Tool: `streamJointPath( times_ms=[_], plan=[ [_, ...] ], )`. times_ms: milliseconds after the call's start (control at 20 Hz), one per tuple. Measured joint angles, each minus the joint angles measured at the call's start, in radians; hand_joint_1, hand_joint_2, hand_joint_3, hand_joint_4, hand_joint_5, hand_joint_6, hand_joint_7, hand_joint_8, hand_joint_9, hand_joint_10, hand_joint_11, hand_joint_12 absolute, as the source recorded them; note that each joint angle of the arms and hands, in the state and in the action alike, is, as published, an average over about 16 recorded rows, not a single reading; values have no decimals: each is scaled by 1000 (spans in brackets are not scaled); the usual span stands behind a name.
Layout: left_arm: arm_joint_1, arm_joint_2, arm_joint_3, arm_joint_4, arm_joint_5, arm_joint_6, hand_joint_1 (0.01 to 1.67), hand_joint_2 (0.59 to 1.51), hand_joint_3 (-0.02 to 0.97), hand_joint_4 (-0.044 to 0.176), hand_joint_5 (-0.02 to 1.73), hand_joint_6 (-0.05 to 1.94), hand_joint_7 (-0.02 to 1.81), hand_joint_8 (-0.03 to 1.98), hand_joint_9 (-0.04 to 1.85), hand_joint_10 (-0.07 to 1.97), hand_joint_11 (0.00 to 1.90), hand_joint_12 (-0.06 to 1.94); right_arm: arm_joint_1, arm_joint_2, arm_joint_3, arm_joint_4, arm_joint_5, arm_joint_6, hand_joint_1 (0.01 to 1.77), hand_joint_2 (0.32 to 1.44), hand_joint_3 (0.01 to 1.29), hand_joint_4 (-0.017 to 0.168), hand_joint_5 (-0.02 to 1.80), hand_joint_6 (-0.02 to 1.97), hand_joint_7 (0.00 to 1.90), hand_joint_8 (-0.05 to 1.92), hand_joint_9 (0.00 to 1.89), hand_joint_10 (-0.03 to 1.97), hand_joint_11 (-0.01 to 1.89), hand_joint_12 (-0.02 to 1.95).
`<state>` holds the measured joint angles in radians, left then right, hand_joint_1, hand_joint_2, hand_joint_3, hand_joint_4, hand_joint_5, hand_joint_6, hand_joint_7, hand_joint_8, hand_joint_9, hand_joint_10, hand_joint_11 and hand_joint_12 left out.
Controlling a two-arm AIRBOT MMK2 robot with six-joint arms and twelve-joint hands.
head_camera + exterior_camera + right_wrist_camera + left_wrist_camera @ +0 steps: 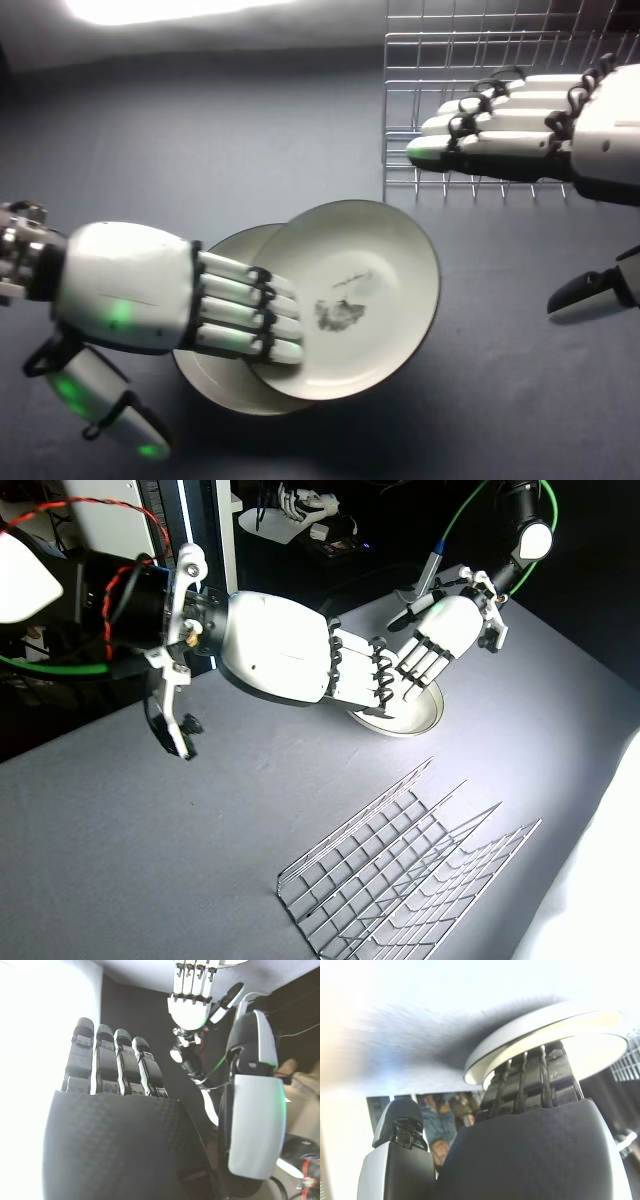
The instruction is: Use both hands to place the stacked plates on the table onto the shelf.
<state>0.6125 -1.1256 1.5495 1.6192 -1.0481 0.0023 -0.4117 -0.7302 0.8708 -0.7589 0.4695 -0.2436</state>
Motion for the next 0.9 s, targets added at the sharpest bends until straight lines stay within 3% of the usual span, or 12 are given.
streamJointPath(
  times_ms=[500, 900],
  plan=[
    [-8, -27, -13, -18, 24, -9, 14, 1164, 20, -4, -8, -19, -12, -25, -7, -14, 14, 16, -73, -118, 117, -74, 119, -2, 1053, 847, 15, -3, 18, 6, 14, 7, 21, 12, 19, 92],
    [-10, -31, -8, -18, 24, -20, 15, 1157, 20, -4, -7, -15, -12, -24, -7, -14, 14, 17, -102, -220, 202, -97, 167, -2, 1099, 833, 14, -3, 16, 6, 14, 6, 21, 12, 21, 25]
  ],
)
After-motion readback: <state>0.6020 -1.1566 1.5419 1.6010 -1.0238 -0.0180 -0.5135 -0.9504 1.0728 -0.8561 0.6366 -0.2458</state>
